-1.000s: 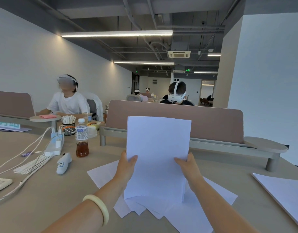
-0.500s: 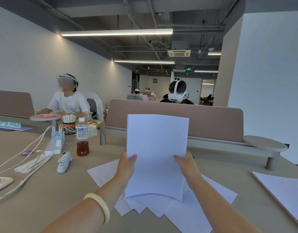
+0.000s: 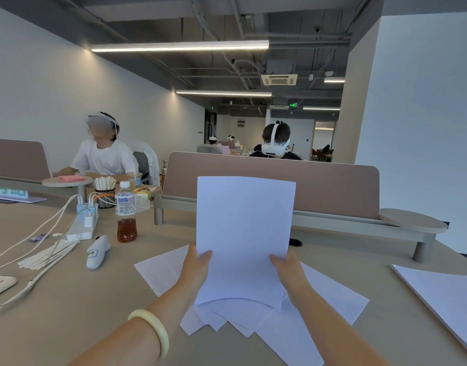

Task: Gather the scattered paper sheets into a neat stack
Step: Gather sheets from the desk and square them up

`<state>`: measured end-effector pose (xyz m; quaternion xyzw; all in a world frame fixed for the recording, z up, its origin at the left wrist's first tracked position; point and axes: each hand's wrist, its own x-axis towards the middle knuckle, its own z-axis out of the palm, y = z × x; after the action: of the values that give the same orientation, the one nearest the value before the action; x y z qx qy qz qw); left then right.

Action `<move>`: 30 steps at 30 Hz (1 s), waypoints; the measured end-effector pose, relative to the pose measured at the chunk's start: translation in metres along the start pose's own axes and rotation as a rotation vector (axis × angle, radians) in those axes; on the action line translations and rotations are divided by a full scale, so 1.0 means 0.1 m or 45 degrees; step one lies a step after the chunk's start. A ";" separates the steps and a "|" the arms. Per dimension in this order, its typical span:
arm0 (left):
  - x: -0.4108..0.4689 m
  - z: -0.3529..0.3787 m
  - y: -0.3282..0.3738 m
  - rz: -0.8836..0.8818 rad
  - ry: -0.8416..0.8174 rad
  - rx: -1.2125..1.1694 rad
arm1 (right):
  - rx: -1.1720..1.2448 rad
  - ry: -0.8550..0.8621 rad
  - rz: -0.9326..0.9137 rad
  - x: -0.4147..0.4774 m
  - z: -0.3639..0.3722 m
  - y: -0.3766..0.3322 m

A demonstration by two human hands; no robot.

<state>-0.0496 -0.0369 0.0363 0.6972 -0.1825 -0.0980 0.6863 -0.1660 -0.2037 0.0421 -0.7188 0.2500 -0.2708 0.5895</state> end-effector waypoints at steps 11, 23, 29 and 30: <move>-0.01 0.03 -0.13 -0.070 -0.043 0.085 | 0.002 -0.047 0.070 -0.06 0.02 0.20; -0.01 0.13 -0.09 -0.031 -0.016 0.191 | -0.066 0.029 0.092 -0.05 -0.02 0.25; 0.02 0.41 0.04 0.034 -0.039 0.198 | -0.107 0.148 0.063 -0.03 -0.35 0.17; 0.00 0.49 0.08 0.045 -0.052 0.193 | -0.111 0.170 0.054 -0.03 -0.44 0.16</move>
<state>-0.0697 -0.0821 0.0424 0.7417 -0.2156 -0.0861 0.6293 -0.1985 -0.2358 0.0329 -0.7188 0.3153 -0.2943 0.5453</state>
